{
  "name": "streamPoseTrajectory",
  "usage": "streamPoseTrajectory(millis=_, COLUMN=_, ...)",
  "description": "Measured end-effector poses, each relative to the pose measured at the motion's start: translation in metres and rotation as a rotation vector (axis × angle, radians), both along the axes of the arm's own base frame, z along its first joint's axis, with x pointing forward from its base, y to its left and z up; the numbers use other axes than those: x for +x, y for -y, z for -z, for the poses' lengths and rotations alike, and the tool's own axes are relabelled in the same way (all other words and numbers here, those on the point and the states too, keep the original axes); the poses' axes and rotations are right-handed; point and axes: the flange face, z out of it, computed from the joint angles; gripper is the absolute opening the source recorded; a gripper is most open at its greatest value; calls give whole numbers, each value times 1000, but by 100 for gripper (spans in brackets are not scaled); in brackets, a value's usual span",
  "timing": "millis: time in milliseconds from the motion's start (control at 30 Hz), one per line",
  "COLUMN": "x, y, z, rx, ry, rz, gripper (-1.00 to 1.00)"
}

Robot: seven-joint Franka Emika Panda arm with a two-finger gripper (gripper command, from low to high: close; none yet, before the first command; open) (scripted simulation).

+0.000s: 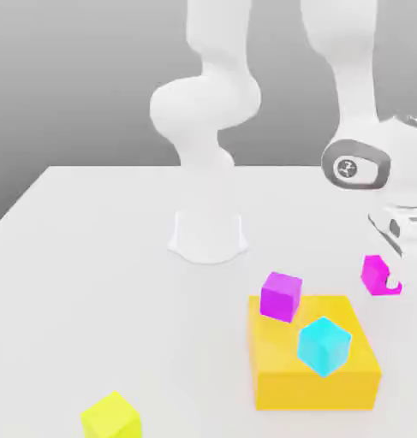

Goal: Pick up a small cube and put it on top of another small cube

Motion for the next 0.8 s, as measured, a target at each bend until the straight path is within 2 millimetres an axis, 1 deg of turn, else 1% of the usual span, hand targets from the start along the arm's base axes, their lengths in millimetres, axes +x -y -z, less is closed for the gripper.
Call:
streamPoseTrajectory(millis=67, x=20, y=17, z=-19, rx=-8, ry=9, rz=5, gripper=-100)
streamPoseTrajectory(millis=100, x=35, y=30, z=-29, rx=-12, ry=13, rz=21, gripper=-100)
streamPoseTrajectory(millis=167, x=53, y=52, z=-47, rx=-18, ry=18, rz=22, gripper=-100)
streamPoseTrajectory(millis=267, x=79, y=93, z=-75, rx=-22, ry=18, rz=37, gripper=-100)
streamPoseTrajectory(millis=367, x=98, y=137, z=-101, rx=-19, ry=11, rz=54, gripper=-100)
streamPoseTrajectory(millis=467, x=107, y=183, z=-125, rx=-5, ry=0, rz=69, gripper=-100)
streamPoseTrajectory(millis=500, x=108, y=194, z=-126, rx=-1, ry=-3, rz=71, gripper=-100)
streamPoseTrajectory(millis=533, x=109, y=199, z=-121, rx=2, ry=-4, rz=72, gripper=-100)
streamPoseTrajectory(millis=667, x=110, y=203, z=-81, rx=4, ry=-5, rz=73, gripper=-100)
streamPoseTrajectory(millis=700, x=110, y=204, z=-73, rx=4, ry=-6, rz=73, gripper=100)
streamPoseTrajectory(millis=800, x=110, y=204, z=-73, rx=4, ry=-6, rz=73, gripper=100)
